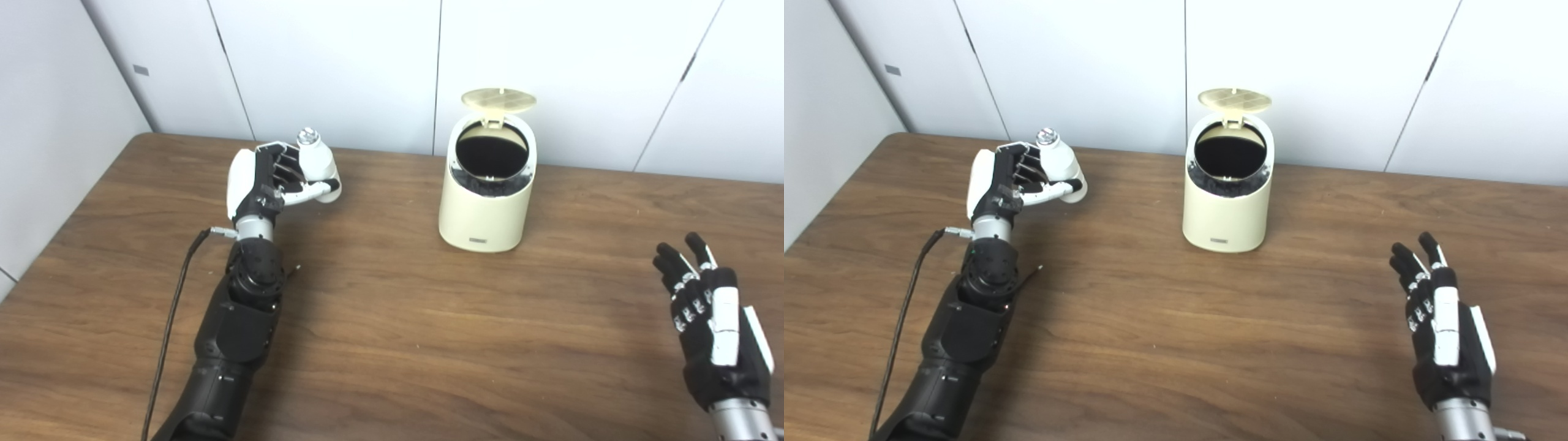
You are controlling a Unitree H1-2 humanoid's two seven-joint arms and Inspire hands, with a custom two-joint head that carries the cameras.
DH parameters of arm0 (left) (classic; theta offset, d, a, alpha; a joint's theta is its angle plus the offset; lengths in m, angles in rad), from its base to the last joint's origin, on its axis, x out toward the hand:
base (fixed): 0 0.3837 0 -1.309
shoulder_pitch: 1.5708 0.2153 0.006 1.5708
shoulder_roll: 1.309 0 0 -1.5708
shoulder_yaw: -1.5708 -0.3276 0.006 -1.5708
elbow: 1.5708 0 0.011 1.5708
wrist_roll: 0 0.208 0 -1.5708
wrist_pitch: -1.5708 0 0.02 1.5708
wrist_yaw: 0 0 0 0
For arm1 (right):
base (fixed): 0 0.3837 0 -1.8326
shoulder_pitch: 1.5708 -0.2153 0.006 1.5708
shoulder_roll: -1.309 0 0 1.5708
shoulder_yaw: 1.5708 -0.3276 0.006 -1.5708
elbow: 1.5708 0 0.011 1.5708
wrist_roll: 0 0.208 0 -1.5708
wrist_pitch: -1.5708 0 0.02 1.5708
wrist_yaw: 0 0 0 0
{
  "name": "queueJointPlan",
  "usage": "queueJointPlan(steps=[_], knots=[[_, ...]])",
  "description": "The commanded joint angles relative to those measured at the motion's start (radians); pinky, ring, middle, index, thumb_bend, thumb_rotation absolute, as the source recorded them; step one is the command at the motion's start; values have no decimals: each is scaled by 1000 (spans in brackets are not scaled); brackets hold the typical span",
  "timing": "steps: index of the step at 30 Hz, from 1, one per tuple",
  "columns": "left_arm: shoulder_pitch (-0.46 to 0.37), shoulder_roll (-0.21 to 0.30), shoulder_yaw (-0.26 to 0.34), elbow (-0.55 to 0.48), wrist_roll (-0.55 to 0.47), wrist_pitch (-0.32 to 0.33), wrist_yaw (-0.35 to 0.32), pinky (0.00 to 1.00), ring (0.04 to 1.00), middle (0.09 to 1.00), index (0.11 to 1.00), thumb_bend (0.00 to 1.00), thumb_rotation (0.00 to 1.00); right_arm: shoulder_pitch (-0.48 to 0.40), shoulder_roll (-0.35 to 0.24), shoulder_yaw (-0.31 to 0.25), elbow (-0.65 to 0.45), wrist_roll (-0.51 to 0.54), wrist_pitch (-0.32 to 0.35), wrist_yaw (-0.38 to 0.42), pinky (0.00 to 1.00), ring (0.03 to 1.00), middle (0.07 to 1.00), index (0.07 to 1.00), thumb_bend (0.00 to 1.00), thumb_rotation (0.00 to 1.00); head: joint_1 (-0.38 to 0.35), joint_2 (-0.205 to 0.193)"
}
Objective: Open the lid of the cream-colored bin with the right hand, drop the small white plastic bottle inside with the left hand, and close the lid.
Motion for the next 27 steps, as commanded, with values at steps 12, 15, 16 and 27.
queueJointPlan(steps=[12, 15, 16, 27], knots=[[-3, 30, -44, -214, 68, -60, 5, 386, 440, 494, 471, 490, 0, -3, 4, 2, -7, -22, -39, -12, 1000, 938, 888, 965, 550, 985, -49, -12], [1, 20, -56, -278, 90, -38, -7, 346, 427, 489, 479, 478, 0, -1, 7, 3, 0, -26, -45, -13, 1000, 934, 886, 960, 550, 994, -63, -17], [3, 16, -60, -301, 95, -29, -13, 342, 426, 489, 482, 477, 0, 0, 9, 3, 4, -26, -49, -13, 1000, 933, 886, 961, 551, 995, -66, -19], [21, -17, -112, -500, 156, -16, -82, 331, 426, 501, 482, 475, 0, -1, 21, 8, 70, -34, -118, -5, 1000, 931, 890, 970, 564, 970, -122, -30]])
